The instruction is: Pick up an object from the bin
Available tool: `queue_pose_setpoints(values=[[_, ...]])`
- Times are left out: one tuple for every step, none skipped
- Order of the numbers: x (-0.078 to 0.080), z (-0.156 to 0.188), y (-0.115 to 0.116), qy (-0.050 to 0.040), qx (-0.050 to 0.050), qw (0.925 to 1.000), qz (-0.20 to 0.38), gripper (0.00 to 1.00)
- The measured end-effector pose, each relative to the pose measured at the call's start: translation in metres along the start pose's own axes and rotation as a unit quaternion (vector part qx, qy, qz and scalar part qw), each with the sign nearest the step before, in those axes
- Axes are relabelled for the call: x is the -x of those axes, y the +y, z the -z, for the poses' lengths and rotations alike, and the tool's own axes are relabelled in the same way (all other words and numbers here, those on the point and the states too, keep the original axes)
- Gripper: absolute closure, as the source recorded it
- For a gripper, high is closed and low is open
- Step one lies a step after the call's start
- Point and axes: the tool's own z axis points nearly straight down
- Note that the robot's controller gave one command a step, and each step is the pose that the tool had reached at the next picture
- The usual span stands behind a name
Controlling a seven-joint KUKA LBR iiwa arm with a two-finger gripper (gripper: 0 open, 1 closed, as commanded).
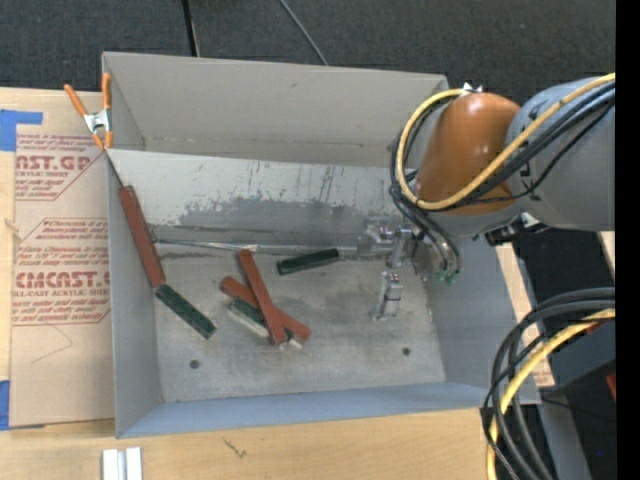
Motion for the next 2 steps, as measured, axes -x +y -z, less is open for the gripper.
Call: queue_pose_setpoints(values=[[0.008, -0.015, 0.000, -0.0016, 0.000, 0.9958, -0.092, 0.00], [0.006, -0.072, 0.000, 0.0012, 0.000, 0.9985, -0.055, 0.00]])
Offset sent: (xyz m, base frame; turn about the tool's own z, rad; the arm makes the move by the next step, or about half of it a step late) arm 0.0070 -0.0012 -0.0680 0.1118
